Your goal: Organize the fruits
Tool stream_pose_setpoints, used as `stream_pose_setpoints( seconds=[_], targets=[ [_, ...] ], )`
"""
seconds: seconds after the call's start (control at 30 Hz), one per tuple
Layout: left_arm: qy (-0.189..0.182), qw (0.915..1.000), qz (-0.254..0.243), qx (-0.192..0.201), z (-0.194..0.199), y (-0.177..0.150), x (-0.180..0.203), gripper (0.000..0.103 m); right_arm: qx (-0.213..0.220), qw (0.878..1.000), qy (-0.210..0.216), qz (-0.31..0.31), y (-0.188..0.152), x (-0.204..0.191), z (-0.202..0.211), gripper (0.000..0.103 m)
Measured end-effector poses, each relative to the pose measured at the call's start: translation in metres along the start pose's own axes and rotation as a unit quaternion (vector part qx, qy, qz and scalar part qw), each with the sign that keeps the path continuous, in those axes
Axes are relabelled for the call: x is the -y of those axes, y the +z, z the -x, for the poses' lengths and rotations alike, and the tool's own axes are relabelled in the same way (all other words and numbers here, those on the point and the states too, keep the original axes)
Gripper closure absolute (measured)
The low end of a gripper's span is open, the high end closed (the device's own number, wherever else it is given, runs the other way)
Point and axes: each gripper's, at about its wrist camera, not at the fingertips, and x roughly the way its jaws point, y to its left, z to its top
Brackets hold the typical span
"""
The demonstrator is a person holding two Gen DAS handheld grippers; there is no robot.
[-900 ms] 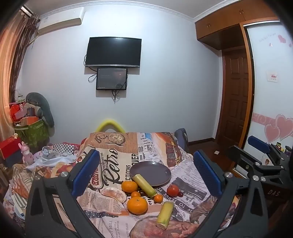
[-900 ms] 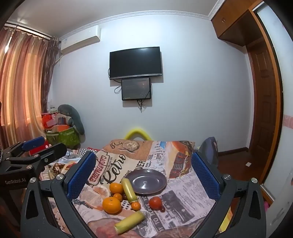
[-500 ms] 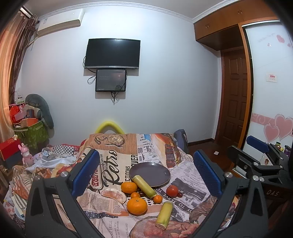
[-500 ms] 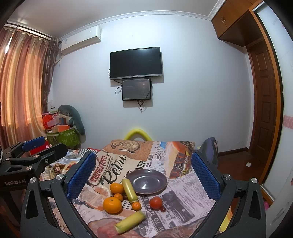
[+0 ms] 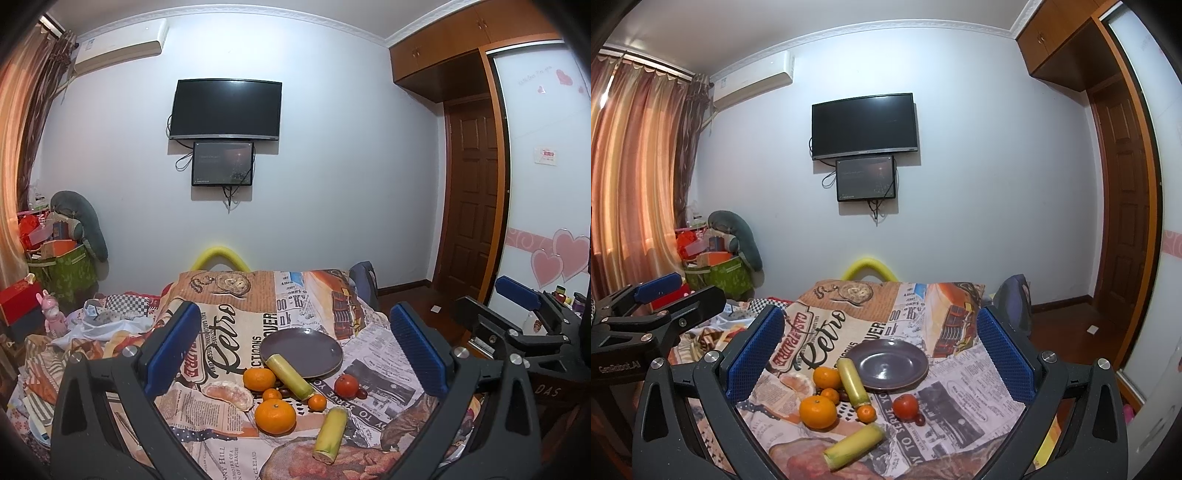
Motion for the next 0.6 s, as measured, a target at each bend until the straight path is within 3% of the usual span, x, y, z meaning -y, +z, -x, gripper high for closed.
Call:
stream_pose_setpoints(
  seconds=[0.6],
  targets=[
    [0.001, 1.0, 0.005, 0.001, -0.002, -0.0011, -0.002, 0.0, 0.003, 1.0, -0.001, -0.002, 0.0012, 0.0009, 0.0009, 0.0]
  ],
)
